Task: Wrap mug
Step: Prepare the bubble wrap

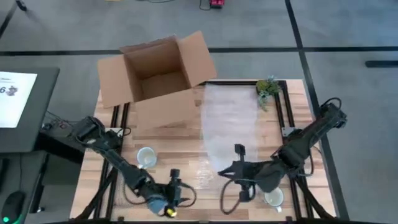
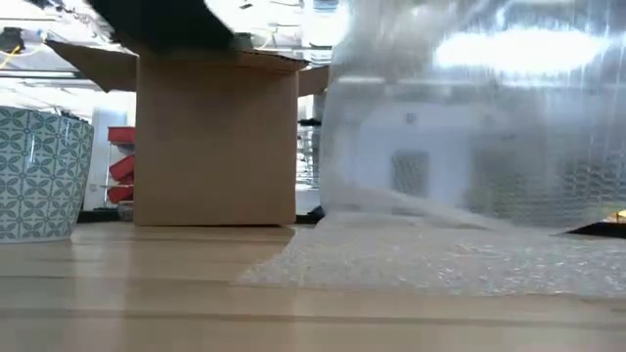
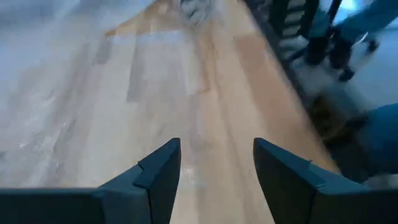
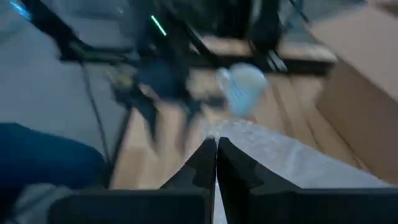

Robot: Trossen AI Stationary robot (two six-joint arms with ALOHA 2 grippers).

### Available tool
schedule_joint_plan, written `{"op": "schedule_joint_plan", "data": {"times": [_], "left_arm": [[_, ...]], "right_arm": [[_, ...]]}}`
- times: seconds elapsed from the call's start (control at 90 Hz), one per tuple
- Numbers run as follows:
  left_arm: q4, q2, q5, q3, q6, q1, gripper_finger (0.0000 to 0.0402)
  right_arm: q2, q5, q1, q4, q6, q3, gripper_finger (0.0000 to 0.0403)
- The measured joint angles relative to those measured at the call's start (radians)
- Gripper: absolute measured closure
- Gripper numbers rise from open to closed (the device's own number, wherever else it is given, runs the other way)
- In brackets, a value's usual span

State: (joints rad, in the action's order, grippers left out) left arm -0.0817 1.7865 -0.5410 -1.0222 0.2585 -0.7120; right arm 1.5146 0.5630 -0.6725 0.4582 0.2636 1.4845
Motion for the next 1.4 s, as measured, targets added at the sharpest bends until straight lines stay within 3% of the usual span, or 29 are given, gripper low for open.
{"op": "schedule_joint_plan", "data": {"times": [0.111,0.344,0.489,0.633,0.756,0.889,1.056,1.244,1.4], "left_arm": [[-0.078,0.082,0.154,-0.001,-0.070,0.081,0.0227],[-0.246,0.248,0.239,-0.042,-0.151,0.246,0.0246],[-0.338,0.373,0.359,-0.130,-0.198,0.350,0.0258],[-0.357,0.471,0.378,-0.269,-0.278,0.431,0.0269],[-0.349,0.478,0.370,-0.363,-0.359,0.460,0.0272],[-0.236,0.401,0.371,-0.410,-0.400,0.437,0.0273],[0.052,0.292,0.320,-0.408,-0.359,0.352,0.0273],[0.262,0.191,0.238,-0.407,-0.215,0.199,0.0273],[0.466,0.105,0.102,-0.407,-0.004,0.027,0.0273]], "right_arm": [[0.002,-0.031,-0.016,-0.091,-0.049,-0.001,0.0403],[0.003,-0.042,-0.049,-0.267,-0.213,-0.001,0.0403],[0.004,-0.040,-0.047,-0.307,-0.277,-0.001,0.0403],[0.005,-0.031,-0.045,-0.316,-0.297,-0.001,0.0403],[0.005,0.027,-0.051,-0.316,-0.328,0.000,0.0403],[0.003,0.078,-0.068,-0.310,-0.351,0.000,0.0403],[0.003,0.109,-0.089,-0.299,-0.355,0.000,0.0403],[0.003,0.121,-0.093,-0.315,-0.351,0.000,0.0403],[0.017,0.111,-0.072,-0.351,-0.290,0.000,0.0403]]}}
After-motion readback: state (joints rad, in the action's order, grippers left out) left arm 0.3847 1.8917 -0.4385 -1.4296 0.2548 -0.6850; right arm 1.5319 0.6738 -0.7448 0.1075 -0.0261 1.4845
